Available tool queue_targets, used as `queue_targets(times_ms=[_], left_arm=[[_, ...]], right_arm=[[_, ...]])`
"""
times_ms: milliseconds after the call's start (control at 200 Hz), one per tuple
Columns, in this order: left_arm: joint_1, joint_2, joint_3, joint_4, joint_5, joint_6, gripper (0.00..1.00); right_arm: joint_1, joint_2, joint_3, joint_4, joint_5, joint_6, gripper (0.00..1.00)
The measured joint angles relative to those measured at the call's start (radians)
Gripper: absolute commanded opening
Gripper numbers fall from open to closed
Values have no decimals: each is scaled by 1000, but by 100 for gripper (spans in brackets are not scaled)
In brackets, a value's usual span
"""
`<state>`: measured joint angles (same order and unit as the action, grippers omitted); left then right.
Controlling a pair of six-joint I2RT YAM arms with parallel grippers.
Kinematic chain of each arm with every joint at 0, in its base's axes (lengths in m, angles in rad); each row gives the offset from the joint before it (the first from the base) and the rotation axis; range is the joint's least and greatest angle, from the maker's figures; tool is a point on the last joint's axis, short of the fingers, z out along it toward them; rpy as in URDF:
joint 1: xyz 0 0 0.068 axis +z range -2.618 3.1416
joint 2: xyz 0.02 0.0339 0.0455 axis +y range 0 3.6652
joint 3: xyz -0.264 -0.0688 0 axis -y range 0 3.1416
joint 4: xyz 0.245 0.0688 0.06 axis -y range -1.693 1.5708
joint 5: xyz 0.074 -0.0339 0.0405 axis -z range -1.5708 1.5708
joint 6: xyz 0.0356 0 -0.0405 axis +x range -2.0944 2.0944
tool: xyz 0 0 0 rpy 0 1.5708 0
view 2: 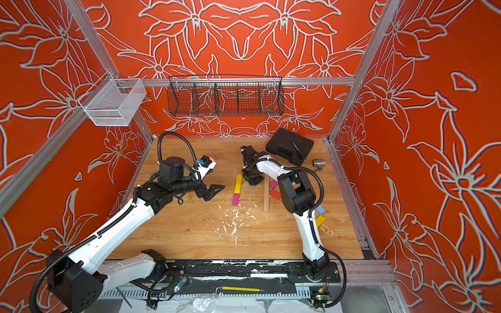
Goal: Assemble the letter k with building blocks
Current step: Assemble the building block at the center of the board.
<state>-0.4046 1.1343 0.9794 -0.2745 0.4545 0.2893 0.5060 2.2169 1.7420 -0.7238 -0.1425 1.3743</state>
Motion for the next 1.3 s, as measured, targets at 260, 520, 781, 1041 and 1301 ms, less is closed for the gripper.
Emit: queue_targets(times_ms=[260, 520, 781, 1041, 1301], left_arm=[[6, 2, 0, 0, 8, -3, 97], [13, 2, 0, 0, 17, -9, 97], [15, 7, 0, 0, 22, -19, 97], [18, 8, 0, 0, 23, -21, 97], [19, 9, 0, 0, 23, -22, 97]], right_arm=[[0, 1, 0, 4, -5, 3, 34], [0, 1, 0, 4, -6, 5, 35], [0, 1, 0, 11, -6, 4, 39], [0, 1, 4, 10, -6, 2, 43], [0, 1, 5, 8, -6, -1, 45]])
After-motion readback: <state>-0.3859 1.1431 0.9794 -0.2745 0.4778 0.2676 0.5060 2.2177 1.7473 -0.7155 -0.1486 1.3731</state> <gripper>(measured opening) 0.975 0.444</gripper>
